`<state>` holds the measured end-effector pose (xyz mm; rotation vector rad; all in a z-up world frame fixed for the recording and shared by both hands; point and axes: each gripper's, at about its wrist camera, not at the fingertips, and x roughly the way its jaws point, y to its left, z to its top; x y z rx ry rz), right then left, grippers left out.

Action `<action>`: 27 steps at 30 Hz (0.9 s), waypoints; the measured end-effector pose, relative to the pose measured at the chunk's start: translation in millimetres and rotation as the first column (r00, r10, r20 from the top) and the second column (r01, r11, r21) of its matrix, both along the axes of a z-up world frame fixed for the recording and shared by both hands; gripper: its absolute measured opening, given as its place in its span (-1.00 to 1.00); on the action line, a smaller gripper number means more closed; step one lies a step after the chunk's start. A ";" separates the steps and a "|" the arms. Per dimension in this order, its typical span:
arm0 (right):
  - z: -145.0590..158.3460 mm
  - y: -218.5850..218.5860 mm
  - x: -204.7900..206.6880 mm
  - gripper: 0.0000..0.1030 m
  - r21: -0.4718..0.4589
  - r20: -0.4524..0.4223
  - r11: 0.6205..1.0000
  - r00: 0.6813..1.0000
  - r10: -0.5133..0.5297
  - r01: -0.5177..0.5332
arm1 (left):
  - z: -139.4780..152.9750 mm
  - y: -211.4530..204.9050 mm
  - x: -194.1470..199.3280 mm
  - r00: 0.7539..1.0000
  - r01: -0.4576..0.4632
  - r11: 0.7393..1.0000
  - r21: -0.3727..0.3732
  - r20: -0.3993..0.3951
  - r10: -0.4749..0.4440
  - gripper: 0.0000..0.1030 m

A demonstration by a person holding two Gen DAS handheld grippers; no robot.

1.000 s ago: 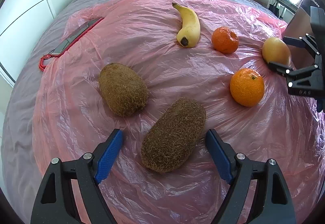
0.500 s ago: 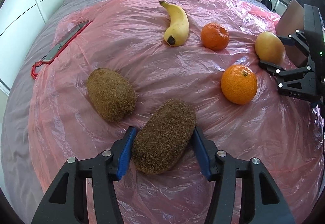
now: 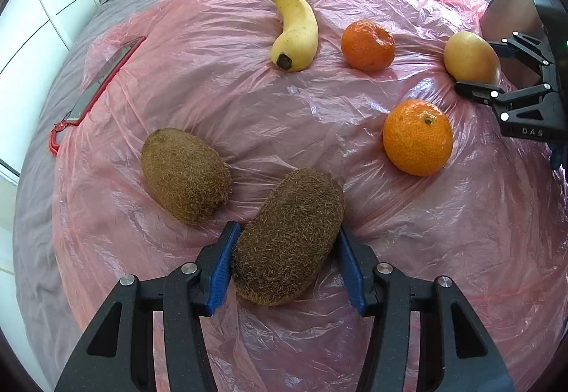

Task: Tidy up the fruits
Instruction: 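Grasp the red-yellow apple with the right tool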

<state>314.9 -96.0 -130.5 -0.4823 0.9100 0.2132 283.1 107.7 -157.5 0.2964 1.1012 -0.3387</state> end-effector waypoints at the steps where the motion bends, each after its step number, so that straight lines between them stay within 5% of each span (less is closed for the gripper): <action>1: 2.5 -7.7 2.1 1.00 0.054 -0.017 0.998 1.000 -0.017 0.018 | 1.6 0.7 -1.3 1.000 -0.005 1.000 -0.004 0.008 0.005 -0.07; 5: 6.2 -25.6 6.7 1.00 0.176 -0.072 0.982 0.996 -0.053 0.065 | 7.9 4.1 -6.8 0.999 -0.026 1.000 -0.018 0.037 0.026 -0.07; 15: 10.2 -46.8 13.9 1.00 0.296 -0.159 0.941 0.980 -0.123 0.166 | 20.7 17.1 -15.7 0.995 -0.068 0.996 -0.060 0.075 0.072 -0.08; 27: 5.5 -26.6 5.7 1.00 0.105 -0.069 0.986 0.990 -0.119 0.126 | 23.4 26.9 -20.6 0.993 -0.080 0.992 -0.093 0.078 0.088 -0.08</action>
